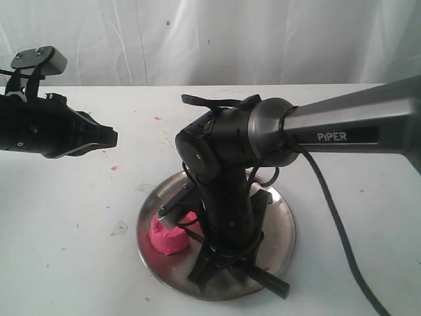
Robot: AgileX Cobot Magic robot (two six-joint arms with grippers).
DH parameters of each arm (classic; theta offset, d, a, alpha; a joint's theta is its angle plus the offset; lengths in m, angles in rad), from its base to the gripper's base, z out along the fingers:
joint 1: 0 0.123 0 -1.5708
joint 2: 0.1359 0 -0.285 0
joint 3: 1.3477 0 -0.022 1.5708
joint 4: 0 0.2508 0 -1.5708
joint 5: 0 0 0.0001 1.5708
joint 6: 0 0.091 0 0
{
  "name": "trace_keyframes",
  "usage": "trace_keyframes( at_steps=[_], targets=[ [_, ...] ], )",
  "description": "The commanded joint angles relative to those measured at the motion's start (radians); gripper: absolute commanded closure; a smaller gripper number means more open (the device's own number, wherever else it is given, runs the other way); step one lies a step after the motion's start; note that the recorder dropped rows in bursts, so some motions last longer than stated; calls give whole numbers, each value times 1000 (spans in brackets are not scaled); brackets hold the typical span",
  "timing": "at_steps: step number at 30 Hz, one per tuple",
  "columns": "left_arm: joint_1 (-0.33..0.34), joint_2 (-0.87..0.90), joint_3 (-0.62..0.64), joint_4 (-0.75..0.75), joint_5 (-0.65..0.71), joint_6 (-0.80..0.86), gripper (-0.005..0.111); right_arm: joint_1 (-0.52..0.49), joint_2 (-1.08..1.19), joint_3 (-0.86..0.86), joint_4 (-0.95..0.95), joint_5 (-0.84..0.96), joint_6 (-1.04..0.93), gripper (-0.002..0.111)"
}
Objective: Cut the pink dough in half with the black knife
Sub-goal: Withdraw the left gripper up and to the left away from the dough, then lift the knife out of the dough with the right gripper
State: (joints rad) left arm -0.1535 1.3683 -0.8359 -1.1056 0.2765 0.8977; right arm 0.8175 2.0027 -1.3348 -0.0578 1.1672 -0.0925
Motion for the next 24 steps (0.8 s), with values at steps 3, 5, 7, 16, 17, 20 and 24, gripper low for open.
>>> trace_keyframes(
  at_steps=[3,5,7,16,17,20,24],
  targets=[
    [1,-19,13,-23,68,-30,107,1,-88,-2,-39,19,10,108],
    [1,-19,13,-23,75,-31,107,0,-124,-2,-75,23,10,108],
    [1,-19,13,-23,75,-31,107,0,-153,-2,-105,23,10,108],
    [1,-19,13,-15,49,-29,107,0,-276,-2,-190,-14,72,108],
    [1,-19,13,-15,49,-29,107,0,-289,-2,-195,-30,85,108],
    [1,-19,13,-15,49,-29,107,0,-321,-2,-186,-72,108,108],
    [1,-19,13,-15,49,-29,107,0,-354,-2,-180,-81,143,108]
  ],
)
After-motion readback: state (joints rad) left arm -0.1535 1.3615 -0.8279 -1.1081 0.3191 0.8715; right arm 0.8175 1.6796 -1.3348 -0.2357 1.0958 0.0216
